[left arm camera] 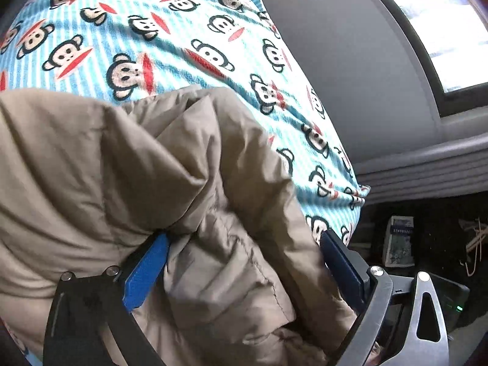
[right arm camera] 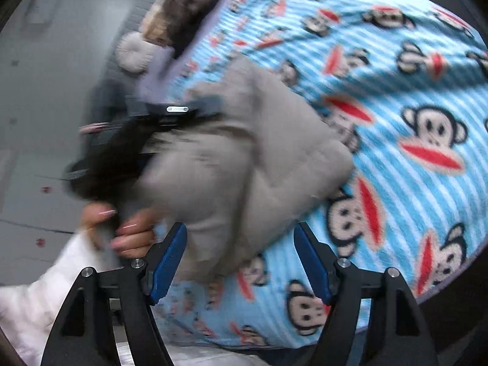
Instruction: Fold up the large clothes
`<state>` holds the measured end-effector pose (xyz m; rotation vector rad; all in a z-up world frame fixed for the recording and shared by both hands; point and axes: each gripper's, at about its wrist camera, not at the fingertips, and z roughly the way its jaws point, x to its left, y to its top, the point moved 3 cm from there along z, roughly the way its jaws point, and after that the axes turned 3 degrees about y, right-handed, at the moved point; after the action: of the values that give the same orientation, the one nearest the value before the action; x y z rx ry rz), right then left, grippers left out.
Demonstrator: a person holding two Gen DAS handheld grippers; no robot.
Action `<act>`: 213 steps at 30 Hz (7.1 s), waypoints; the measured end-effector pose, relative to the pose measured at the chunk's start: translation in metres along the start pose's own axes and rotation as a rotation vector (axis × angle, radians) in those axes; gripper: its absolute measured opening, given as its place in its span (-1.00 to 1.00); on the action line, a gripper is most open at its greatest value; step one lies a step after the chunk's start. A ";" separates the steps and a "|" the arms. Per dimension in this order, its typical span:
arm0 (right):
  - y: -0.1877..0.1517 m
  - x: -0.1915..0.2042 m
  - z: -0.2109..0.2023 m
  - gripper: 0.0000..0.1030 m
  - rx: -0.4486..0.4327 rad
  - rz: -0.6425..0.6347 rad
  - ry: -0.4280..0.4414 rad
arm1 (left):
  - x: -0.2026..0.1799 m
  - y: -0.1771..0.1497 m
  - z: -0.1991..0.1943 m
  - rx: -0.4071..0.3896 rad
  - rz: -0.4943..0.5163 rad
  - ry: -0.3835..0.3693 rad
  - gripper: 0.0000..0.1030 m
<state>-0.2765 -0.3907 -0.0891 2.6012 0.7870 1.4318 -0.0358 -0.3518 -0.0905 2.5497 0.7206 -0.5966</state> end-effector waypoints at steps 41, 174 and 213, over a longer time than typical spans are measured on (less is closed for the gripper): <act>0.097 -0.040 -0.034 -0.40 -0.185 -0.081 -0.387 | 0.060 0.084 0.017 -0.317 0.046 0.594 0.90; 0.115 0.072 0.207 0.41 0.518 -0.158 0.206 | 0.230 -0.073 -0.152 -0.361 -0.432 -0.287 0.71; -0.066 0.210 0.347 -0.62 0.404 -0.554 -0.297 | 0.394 -0.015 -0.226 -0.412 -0.272 0.422 -0.07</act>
<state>0.0681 -0.1729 -0.1422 2.4470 1.7108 0.7743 0.3248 -0.0752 -0.1080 2.2172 1.2072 0.0299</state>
